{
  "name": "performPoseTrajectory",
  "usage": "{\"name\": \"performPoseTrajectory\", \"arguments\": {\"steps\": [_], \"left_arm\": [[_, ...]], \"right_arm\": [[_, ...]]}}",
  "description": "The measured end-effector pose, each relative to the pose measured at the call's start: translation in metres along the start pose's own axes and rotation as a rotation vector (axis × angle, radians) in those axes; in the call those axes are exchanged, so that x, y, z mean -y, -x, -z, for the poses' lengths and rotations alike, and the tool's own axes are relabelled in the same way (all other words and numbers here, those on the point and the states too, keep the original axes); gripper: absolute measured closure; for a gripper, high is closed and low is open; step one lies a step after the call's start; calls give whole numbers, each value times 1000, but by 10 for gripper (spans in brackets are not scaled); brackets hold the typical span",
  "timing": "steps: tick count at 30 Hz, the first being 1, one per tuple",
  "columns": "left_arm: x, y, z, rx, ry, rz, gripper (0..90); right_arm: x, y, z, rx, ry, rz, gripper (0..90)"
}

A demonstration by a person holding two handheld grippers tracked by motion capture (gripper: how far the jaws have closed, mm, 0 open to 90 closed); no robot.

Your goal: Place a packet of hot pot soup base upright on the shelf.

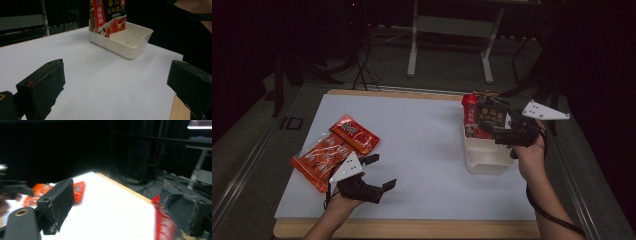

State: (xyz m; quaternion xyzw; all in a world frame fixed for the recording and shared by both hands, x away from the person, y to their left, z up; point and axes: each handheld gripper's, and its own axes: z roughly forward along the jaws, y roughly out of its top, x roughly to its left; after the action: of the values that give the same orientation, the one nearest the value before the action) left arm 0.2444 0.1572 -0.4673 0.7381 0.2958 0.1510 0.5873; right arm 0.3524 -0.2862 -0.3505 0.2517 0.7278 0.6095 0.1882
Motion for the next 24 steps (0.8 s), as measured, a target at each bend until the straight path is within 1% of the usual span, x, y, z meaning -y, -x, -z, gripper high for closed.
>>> {"name": "performPoseTrajectory", "arguments": {"steps": [1, 2, 3, 5, 6, 7, 8, 9, 10, 11, 12, 13, 14, 16, 17, 18, 20, 21, 22, 24], "left_arm": [[0, -2, 2, 0, -3, -2, 22], [-1, -3, 4, -15, -3, -8, 31], [-1, -6, 7, -18, -3, -10, 58], [-1, -10, 14, -34, 5, -10, 96], [-1, -13, 18, -40, 8, -6, 132], [-1, -15, 21, -53, 4, -6, 149], [-1, -15, 21, -53, 4, -6, 157], [-1, -20, 28, -67, -3, -9, 194], [0, -23, 34, -95, -6, -17, 235], [0, -26, 38, -106, -9, -16, 267], [0, -26, 38, -106, -9, -16, 303], [0, -32, 46, -130, -16, -11, 358], [1, -35, 50, -154, -17, -12, 397], [1, -41, 59, -180, -19, -6, 434], [2, -44, 63, -200, -22, -1, 469], [2, -47, 67, -210, -22, 8, 493], [2, -54, 74, -244, -27, 24, 509], [3, -57, 78, -265, -29, 27, 540], [3, -61, 82, -282, -31, 40, 551], [3, -69, 89, -327, -45, 47, 607]], "right_arm": [[3, -3, 1, -23, 12, -6, 138], [6, -7, 1, -37, 17, -7, 139], [9, -11, 2, -41, 21, -5, 143], [15, -18, 3, -74, 4, -2, 143], [18, -22, 4, -76, -2, 2, 143], [21, -26, 5, -80, -13, 11, 144], [24, -30, 6, -88, -20, 16, 143], [29, -36, 7, -98, -23, 18, 143], [31, -37, 8, -106, -27, 12, 144], [33, -40, 9, -112, -30, 9, 143], [34, -41, 10, -117, -29, 6, 143], [36, -43, 11, -123, -32, 5, 144], [37, -44, 11, -124, -35, 4, 144], [41, -47, 14, -136, -31, -6, 143], [42, -48, 15, -139, -35, -5, 144], [44, -49, 16, -138, -36, -7, 144], [49, -52, 18, -148, -34, -13, 143], [51, -53, 19, -143, -32, -7, 144], [52, -54, 20, -144, -37, 0, 144], [55, -56, 21, -146, -39, 8, 144]]}}
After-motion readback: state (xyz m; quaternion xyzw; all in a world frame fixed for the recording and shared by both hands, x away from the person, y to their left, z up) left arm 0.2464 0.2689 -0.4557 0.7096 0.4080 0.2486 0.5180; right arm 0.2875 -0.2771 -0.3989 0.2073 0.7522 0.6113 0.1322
